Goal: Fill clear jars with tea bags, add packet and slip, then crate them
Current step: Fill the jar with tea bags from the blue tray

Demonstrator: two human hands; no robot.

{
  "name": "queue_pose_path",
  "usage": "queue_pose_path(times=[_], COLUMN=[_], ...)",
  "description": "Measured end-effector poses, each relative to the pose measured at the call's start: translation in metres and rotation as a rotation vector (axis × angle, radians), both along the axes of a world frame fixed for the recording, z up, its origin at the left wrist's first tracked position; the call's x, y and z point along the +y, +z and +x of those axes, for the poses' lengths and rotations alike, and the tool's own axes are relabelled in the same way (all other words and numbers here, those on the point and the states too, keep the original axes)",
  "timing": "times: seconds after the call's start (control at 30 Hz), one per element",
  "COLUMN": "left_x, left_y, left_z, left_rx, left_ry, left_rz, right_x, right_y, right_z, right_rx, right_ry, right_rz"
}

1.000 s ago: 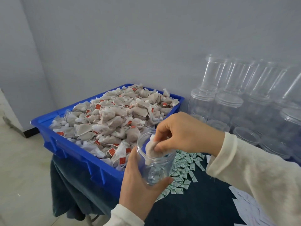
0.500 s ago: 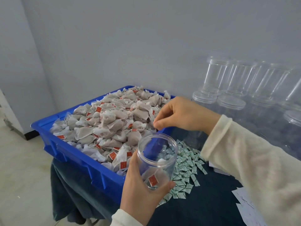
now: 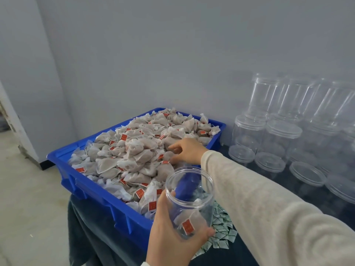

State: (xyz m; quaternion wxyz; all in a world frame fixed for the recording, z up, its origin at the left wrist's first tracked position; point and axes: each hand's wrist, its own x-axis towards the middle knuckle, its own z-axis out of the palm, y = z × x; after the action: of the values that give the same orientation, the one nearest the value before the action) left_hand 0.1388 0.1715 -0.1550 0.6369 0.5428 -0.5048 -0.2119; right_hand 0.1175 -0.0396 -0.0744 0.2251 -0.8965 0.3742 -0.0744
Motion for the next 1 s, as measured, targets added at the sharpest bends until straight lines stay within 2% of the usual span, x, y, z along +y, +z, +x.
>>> queue_pose_path(times=[0.3,0.57,0.67,0.8,1.0], left_x=[-0.001,0.004,0.004,0.003,0.000], left_y=[-0.001,0.005,0.006,0.004,0.005], left_z=[0.003,0.002,0.001,0.001,-0.001], left_rx=[0.043,0.008,-0.005,0.048,0.062], left_ry=[0.011,-0.051,-0.057,-0.091,-0.085], left_rz=[0.142,0.022,-0.012,-0.004,0.046], right_x=[0.000,0.001,0.004,0.022,0.069], right_y=[-0.017,0.012,0.037,0.073,0.102], right_z=[0.015,-0.012,-0.028,-0.051,-0.084], right_rx=[0.041,-0.181,-0.340,-0.570,-0.685], right_ry=[-0.093,-0.145,-0.165,-0.150,-0.053], right_rz=[-0.123,-0.166,-0.066,0.189,0.294])
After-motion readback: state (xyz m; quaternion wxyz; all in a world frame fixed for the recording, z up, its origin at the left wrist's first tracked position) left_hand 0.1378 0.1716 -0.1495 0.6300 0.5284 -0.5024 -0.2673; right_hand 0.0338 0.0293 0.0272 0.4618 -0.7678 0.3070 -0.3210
